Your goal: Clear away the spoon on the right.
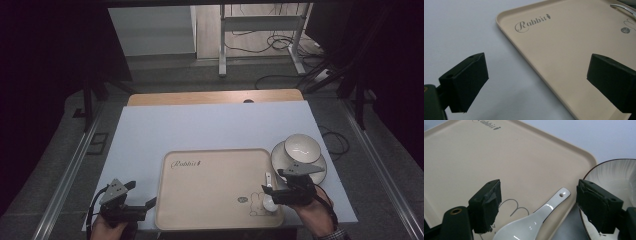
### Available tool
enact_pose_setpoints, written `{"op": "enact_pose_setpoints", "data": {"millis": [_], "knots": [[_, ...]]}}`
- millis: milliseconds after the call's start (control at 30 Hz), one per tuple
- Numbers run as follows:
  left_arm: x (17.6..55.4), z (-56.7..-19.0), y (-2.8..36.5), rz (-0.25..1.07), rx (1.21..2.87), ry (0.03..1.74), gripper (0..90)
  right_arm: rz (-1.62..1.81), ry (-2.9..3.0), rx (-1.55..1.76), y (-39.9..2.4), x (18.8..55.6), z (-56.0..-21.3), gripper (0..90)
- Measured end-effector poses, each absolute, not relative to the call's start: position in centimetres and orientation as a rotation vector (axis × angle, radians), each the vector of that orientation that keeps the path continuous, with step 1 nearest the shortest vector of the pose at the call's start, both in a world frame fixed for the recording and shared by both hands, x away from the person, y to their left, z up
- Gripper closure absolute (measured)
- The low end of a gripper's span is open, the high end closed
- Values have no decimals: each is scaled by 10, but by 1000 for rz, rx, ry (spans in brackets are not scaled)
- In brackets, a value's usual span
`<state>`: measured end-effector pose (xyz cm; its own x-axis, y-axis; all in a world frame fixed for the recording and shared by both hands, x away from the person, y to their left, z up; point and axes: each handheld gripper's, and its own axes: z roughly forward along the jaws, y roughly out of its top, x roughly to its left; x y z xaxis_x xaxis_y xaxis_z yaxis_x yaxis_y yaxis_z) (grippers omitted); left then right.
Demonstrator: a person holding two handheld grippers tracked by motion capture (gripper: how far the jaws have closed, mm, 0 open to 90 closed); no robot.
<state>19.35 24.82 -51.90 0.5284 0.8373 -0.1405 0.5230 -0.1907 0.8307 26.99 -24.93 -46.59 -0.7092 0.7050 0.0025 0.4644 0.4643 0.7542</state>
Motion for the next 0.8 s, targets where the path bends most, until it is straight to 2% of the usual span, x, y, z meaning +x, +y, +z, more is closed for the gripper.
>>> {"op": "enact_pose_setpoints", "data": {"millis": [800], "knots": [[194, -519, 249, 433, 1858, 1123, 33, 1109, 2320, 1031, -269, 252, -460, 108]]}}
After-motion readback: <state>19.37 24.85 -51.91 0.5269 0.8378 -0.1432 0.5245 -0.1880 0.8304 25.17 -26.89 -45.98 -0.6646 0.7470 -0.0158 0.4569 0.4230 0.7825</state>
